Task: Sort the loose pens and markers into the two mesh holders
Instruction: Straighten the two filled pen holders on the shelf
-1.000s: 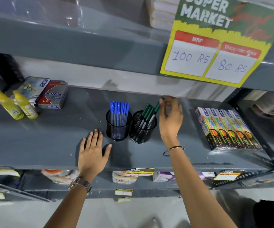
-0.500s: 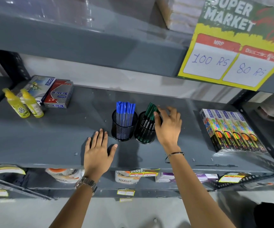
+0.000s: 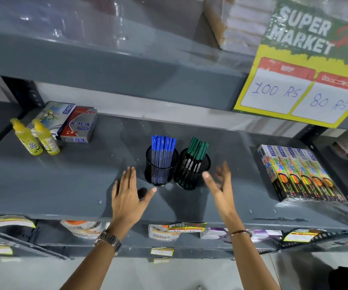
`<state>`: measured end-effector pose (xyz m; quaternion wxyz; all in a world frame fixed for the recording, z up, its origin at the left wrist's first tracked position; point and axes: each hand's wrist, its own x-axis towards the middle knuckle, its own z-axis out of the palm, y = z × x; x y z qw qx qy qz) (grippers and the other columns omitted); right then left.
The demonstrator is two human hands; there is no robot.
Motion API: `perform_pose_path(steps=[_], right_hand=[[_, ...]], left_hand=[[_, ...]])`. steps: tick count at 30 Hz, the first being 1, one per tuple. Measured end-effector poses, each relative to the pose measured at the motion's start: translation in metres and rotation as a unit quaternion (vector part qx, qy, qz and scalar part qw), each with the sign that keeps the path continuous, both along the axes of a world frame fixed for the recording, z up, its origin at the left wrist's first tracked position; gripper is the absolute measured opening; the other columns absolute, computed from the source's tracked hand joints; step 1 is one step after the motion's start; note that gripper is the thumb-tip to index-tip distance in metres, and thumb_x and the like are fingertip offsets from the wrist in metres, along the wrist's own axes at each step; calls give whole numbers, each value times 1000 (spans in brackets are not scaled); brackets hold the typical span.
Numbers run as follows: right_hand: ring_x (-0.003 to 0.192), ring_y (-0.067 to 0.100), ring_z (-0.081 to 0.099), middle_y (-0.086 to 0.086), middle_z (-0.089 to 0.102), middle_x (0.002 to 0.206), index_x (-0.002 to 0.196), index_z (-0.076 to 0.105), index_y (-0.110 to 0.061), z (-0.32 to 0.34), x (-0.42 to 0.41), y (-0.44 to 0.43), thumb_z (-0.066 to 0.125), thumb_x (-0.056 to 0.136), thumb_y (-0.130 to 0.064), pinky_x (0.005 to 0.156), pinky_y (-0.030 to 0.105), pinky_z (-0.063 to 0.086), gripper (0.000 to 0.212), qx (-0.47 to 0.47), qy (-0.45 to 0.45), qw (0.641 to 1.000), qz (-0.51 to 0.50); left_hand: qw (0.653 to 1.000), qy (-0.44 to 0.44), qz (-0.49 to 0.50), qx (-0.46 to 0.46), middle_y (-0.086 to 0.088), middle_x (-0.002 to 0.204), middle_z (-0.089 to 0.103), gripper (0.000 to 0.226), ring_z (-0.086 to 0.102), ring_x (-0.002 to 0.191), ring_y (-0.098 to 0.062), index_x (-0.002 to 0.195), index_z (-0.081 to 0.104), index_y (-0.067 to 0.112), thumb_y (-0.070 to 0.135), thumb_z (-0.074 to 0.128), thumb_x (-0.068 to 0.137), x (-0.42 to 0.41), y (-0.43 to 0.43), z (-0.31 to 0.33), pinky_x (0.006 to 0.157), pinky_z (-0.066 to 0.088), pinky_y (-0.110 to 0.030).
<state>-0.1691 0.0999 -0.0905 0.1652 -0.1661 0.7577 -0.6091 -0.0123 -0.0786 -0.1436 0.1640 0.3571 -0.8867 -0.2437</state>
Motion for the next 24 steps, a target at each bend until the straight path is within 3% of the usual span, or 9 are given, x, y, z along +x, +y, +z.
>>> perform_pose_path(steps=[2,4,6,8,11,14,19,24], right_hand=[[135,13,31,1,28,150,146,10,-24,-5,2,0,71,65,-51,108,31,30,105,31,26,998,55],[129,-2,37,-15,38,142,141,23,-33,-6,1,-7,81,62,-49,104,16,32,99,32,79,992,93],[117,-16,41,-36,46,124,126,30,-54,-4,-2,-17,83,59,-47,90,0,33,85,51,138,983,107],[111,-23,40,-44,44,117,119,28,-62,-5,-5,-23,82,57,-48,81,-6,33,83,61,151,983,89],[103,-21,44,-29,48,118,123,34,-49,-13,-9,-26,82,59,-43,86,4,37,81,76,142,986,44],[102,-14,50,-24,53,113,124,38,-33,-20,-14,-26,84,60,-39,84,11,39,79,82,132,988,22],[106,5,55,-9,57,118,122,39,-30,-21,-8,-25,84,60,-36,86,19,43,77,78,129,989,9],[103,-2,56,-14,56,115,119,39,-36,-21,7,-11,84,61,-34,84,17,46,74,70,124,990,11]], left_hand=[[995,71,-2,66,-12,153,26,103,20,140,-23,146,11,11,71,49,71,-8,-2,8,115,3,-40],[989,102,-28,104,-11,153,24,112,20,140,-22,146,6,13,65,64,66,-20,-6,14,115,2,-41],[977,130,-43,161,-8,156,14,122,16,141,-20,146,-1,17,56,76,60,-30,-11,18,115,12,-46],[960,159,-45,227,-2,158,7,128,14,140,-11,146,-8,25,50,81,57,-38,-16,23,113,22,-43],[949,171,-59,256,7,153,25,128,32,132,-4,144,-10,35,46,83,56,-44,-21,27,107,32,-36],[961,162,-66,212,8,141,45,107,46,124,-12,140,15,40,51,79,55,-46,-22,31,100,40,-37],[960,180,-79,199,8,129,53,87,51,112,-9,130,34,36,46,81,57,-41,-18,34,90,43,-30],[954,183,-85,220,13,126,55,88,52,113,-7,130,37,34,44,83,55,-29,-10,35,94,43,-31]])
